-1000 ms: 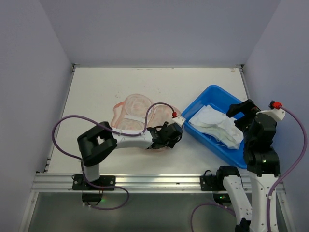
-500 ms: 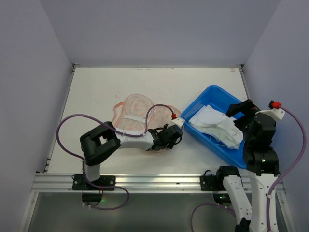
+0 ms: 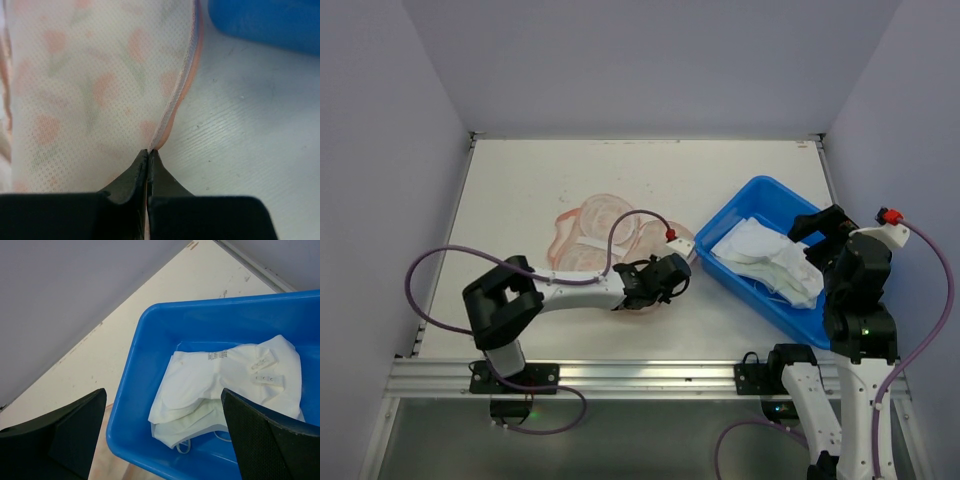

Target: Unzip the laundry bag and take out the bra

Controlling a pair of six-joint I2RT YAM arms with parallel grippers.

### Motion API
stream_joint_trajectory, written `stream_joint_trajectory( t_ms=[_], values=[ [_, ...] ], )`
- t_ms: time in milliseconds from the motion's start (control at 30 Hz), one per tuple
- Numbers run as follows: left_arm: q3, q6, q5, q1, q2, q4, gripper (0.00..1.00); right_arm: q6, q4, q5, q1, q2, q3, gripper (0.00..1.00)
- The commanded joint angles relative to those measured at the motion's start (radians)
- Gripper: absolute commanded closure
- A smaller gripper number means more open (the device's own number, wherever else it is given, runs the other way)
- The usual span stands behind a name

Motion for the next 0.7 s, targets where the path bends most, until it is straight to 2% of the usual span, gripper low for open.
stream_joint_trajectory(
  t_ms=[0, 200, 467, 667],
  values=[
    [0.034, 0.000, -0.058, 0.042, -0.141, -0.056, 1.00, -0.021, 0.028, -0.014, 0.001, 0.001, 0.010, 0.01],
    [0.036, 0.041, 0.019, 0.177, -0.290, -0.069, 1.00, -0.022, 0.029, -0.014, 0.001, 0.001, 0.010, 0.01],
    [0.015, 0.146, -0.038, 0.376, -0.339, -0.120, 1.00, -0.034, 0.029, -0.025, 0.004, -0.005, 0.013, 0.01],
    [-0.037, 0.149, -0.073, 0.482, -0.374, -0.126, 1.00, -0.054, 0.028, -0.027, 0.010, -0.016, 0.015, 0.01]
  ],
)
